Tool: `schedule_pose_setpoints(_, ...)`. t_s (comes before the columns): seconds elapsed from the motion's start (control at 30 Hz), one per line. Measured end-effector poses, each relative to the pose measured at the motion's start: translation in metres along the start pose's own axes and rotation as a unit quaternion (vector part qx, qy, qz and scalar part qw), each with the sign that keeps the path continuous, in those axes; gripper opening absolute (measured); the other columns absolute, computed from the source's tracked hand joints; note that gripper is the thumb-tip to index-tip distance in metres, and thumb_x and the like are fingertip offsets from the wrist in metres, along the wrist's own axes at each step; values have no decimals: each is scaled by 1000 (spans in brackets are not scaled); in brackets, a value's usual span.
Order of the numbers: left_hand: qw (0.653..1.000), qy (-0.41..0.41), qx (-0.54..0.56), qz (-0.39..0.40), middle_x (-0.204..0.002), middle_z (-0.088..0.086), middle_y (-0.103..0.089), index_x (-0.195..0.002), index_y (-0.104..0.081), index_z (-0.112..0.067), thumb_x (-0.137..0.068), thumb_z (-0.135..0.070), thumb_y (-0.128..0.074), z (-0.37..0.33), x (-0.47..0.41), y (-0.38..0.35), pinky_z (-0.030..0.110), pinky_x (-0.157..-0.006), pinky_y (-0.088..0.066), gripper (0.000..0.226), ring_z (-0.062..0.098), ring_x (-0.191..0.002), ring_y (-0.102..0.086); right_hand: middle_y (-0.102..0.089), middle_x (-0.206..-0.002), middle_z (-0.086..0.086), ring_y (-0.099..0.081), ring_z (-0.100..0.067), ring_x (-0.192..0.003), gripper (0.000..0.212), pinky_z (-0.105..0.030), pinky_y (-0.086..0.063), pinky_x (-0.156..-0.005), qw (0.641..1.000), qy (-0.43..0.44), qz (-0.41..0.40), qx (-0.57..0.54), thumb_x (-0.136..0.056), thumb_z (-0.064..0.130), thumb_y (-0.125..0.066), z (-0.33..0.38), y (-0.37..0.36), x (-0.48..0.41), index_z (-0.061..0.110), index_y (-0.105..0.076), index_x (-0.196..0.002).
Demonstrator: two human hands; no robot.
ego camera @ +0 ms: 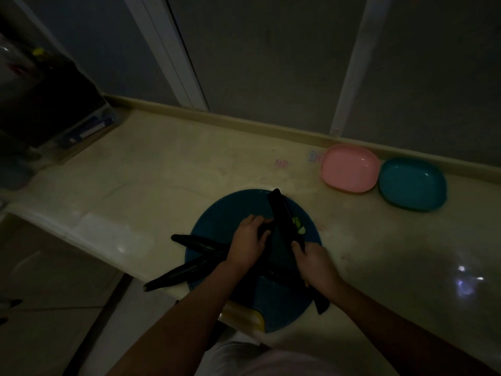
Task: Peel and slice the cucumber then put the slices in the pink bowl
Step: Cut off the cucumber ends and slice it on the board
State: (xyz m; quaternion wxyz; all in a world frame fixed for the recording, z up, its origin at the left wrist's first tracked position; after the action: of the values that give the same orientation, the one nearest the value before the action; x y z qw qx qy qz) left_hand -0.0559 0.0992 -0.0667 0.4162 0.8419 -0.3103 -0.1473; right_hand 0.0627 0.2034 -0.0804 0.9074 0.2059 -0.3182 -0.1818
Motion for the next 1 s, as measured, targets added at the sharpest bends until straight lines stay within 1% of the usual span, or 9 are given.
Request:
schedule_pose_setpoints(0.1, 1000, 5, 2, -6, -102, 10, -59, -108, -62, -7, -86, -9, -62, 1, 0, 1, 18, -74, -37, 22, 21, -96, -55, -47, -55, -9, -44, -17, -39, 42, -23, -35, -35, 999, -10, 0, -42, -100, 32, -38, -1, 2, 4, 8, -46, -66)
schedule_pose_setpoints(0.17, 1000, 7, -4, -8, -101, 9, -59, -107, -61, -6, -87, -10, -61, 2, 1, 0, 17, -72, -34, 20, 21, -96, -54, -47, -56, -10, -44, -17, -39, 41, -25, -36, -37, 998, -11, 1, -60, -99, 33, -38, 1, 3, 5, 8, -47, -68)
schedule_pose_setpoints(0.27, 1000, 5, -14, -9, -100, 10, -58, -106, -60, -6, -87, -11, -60, 2, 1, -1, 16, -70, -32, 19, 21, -95, -54, -46, -54, -9, -43, -15, -36, 42, -23, -35, -36, 998, -5, 6, -58, -99, 33, -38, 7, 3, 6, 10, -43, -64)
schedule_pose_setpoints(0.43, 1000, 10, -13, -9, -100, 9, -58, -106, -60, -7, -87, -11, -61, 2, 2, -1, 20, -71, -35, 19, 22, -95, -54, -48, -54, -11, -44, -16, -35, 44, -23, -35, -35, 999, -2, 15, -46, -100, 33, -37, 8, 0, 7, 9, -43, -63)
schedule_pose_setpoints(0.6, 1000, 5, -13, -8, -100, 10, -57, -107, -60, -6, -88, -11, -60, 0, 2, 1, 23, -71, -37, 19, 23, -94, -54, -48, -54, -12, -41, -9, -29, 44, -23, -34, -34, 999, 9, 10, -48, -100, 33, -37, 8, -2, 8, 8, -45, -64)
schedule_pose_setpoints(0.67, 1000, 2, -14, -9, -99, 10, -58, -106, -60, -6, -88, -11, -60, 0, 2, 1, 21, -71, -35, 19, 23, -94, -54, -48, -54, -11, -41, -9, -30, 45, -23, -34, -35, 998, 10, 8, -54, -99, 33, -37, 9, -2, 8, 8, -45, -63)
schedule_pose_setpoints(0.83, 1000, 8, -11, -11, -99, 9, -58, -105, -60, -7, -87, -10, -61, 0, 2, 1, 18, -70, -32, 19, 21, -94, -54, -47, -56, -12, -43, -15, -37, 44, -24, -34, -37, 999, 12, 10, -47, -99, 31, -38, 8, -4, 8, 10, -42, -61)
schedule_pose_setpoints(0.9, 1000, 7, -10, -12, -99, 9, -58, -104, -61, -6, -86, -9, -61, 0, 2, 2, 16, -69, -31, 18, 22, -94, -54, -47, -56, -12, -43, -15, -38, 43, -24, -35, -37, 999, 7, 13, -47, -99, 32, -38, 6, -5, 7, 9, -44, -63)
schedule_pose_setpoints(1.0, 1000, 4, -10, -15, -98, 10, -58, -104, -61, -5, -87, -9, -61, 0, 2, 2, 16, -69, -30, 18, 22, -94, -54, -46, -53, -9, -43, -14, -38, 44, -23, -34, -36, 999, 9, 10, -41, -99, 31, -39, 6, -6, 7, 10, -43, -60)
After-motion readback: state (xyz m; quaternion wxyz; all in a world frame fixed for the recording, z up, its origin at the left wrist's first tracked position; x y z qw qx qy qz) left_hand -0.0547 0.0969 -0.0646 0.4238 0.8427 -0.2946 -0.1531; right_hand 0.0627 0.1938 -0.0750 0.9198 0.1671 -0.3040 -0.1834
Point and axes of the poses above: each hand's wrist, its own x-axis away from the middle knuckle, its own y-axis out of the back of the hand, z = x × y, the point moved 6 cm from there along -x, towards the middle knuckle
